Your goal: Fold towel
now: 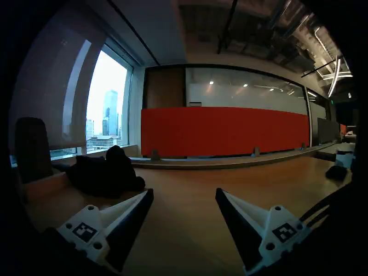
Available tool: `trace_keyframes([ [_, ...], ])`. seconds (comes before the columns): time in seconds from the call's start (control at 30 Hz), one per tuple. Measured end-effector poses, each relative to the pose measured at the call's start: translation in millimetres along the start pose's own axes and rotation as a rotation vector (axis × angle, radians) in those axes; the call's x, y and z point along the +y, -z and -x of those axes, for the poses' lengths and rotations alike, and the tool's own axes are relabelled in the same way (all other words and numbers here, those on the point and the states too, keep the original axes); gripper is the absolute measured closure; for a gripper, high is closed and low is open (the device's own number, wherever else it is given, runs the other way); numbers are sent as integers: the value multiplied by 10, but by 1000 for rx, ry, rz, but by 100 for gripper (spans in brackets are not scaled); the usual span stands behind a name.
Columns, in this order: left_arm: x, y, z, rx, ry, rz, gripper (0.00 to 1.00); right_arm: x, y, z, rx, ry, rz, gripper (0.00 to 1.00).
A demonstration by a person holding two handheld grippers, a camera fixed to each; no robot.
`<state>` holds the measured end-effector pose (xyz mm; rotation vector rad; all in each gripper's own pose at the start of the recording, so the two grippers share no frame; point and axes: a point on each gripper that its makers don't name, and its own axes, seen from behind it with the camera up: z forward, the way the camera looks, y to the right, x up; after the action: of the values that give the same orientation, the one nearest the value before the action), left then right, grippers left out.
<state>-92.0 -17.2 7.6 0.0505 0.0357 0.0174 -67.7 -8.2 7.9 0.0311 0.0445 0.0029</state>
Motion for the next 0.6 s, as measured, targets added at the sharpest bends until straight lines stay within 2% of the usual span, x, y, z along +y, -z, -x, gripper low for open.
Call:
trace_keyframes([
  [0.6, -1, 0, 0, 0, 0, 0, 0, 8, -11, 21, -2, -1, -1, 0],
])
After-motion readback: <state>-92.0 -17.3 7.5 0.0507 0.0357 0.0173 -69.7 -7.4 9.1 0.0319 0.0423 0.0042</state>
